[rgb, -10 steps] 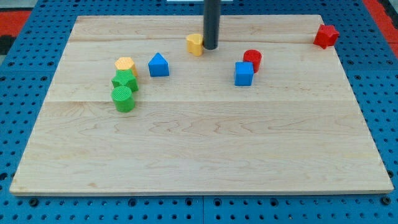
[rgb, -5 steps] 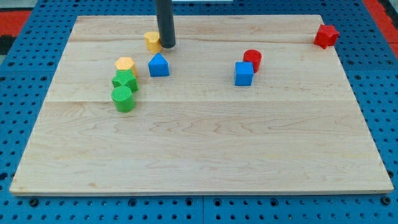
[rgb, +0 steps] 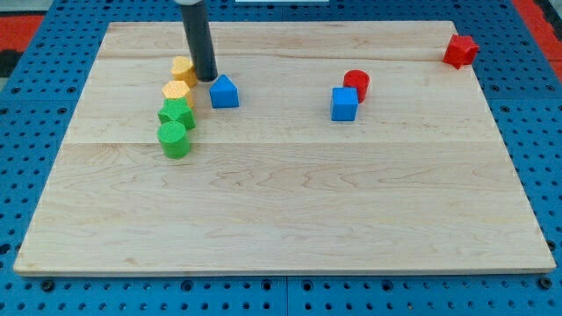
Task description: Move yellow heart towards yellow hexagon
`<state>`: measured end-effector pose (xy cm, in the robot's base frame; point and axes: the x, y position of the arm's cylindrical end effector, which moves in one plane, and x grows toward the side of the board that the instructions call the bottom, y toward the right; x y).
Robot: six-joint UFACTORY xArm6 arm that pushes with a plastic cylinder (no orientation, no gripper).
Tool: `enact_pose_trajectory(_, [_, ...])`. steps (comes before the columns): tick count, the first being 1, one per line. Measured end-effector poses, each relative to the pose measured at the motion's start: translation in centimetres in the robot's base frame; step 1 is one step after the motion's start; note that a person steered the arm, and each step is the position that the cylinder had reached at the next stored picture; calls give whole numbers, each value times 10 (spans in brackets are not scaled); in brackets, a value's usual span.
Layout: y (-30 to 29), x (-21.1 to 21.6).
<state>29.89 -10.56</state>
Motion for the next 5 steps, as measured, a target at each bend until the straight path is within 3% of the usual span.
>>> enact_pose_trajectory(3, [-59,-24])
enact_pose_trajectory(5, [-59,-3])
